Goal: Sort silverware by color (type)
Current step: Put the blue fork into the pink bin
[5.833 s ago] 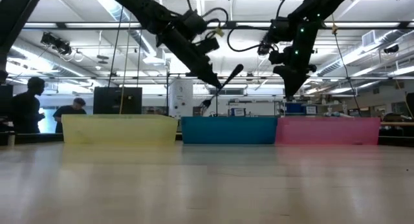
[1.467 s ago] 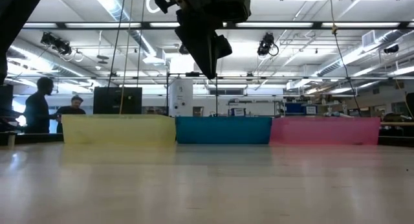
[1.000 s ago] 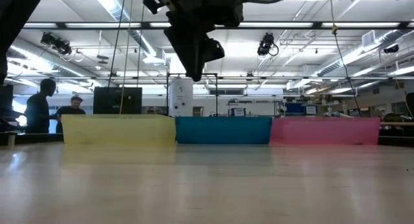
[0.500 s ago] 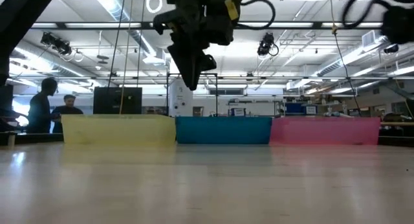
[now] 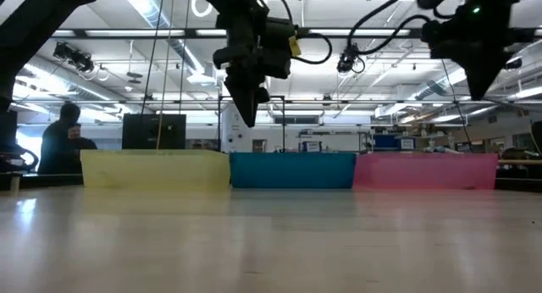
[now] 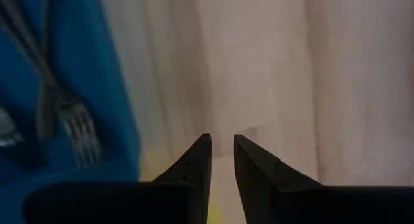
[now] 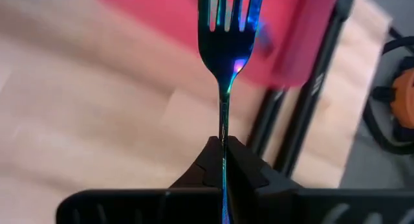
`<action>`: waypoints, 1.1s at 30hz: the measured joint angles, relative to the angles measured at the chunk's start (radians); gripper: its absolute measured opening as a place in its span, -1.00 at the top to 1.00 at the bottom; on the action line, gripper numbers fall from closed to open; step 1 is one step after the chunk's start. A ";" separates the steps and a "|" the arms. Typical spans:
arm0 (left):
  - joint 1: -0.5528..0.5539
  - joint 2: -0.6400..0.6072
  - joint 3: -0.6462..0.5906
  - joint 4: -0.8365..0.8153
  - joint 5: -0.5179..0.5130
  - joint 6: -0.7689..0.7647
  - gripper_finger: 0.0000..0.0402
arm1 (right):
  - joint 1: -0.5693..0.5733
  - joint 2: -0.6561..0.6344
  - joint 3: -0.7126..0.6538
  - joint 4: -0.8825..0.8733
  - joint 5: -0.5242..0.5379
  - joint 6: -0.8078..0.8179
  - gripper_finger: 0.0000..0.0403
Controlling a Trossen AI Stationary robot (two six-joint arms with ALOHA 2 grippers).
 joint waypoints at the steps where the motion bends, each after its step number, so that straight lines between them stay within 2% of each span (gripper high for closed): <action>1: 0.011 0.000 0.000 0.002 0.000 0.002 0.67 | -0.057 -0.016 0.000 0.003 0.020 -0.056 0.97; 5: 0.047 0.000 0.000 0.002 0.000 0.025 0.67 | -0.279 -0.049 0.001 0.063 0.088 -0.306 0.96; 8: 0.069 0.000 0.000 0.002 0.000 0.027 0.67 | -0.431 -0.043 0.001 0.182 0.120 -0.522 0.96; 13: 0.103 0.000 0.000 0.002 0.001 0.059 0.67 | -0.632 0.005 0.001 0.459 0.091 -0.898 0.96; 16: 0.121 0.000 0.000 0.000 0.001 0.068 0.67 | -0.720 0.050 0.001 0.572 0.041 -1.061 0.96; 23: 0.157 0.000 0.000 -0.004 0.001 0.111 0.67 | -0.838 0.211 0.001 0.613 -0.021 -1.276 0.96; 27: 0.171 0.000 0.000 -0.003 0.001 0.129 0.67 | -0.867 0.300 0.001 0.642 -0.023 -1.325 0.96; 33: 0.175 0.000 0.000 -0.003 0.001 0.123 0.67 | -0.883 0.399 0.001 0.660 -0.082 -1.370 0.96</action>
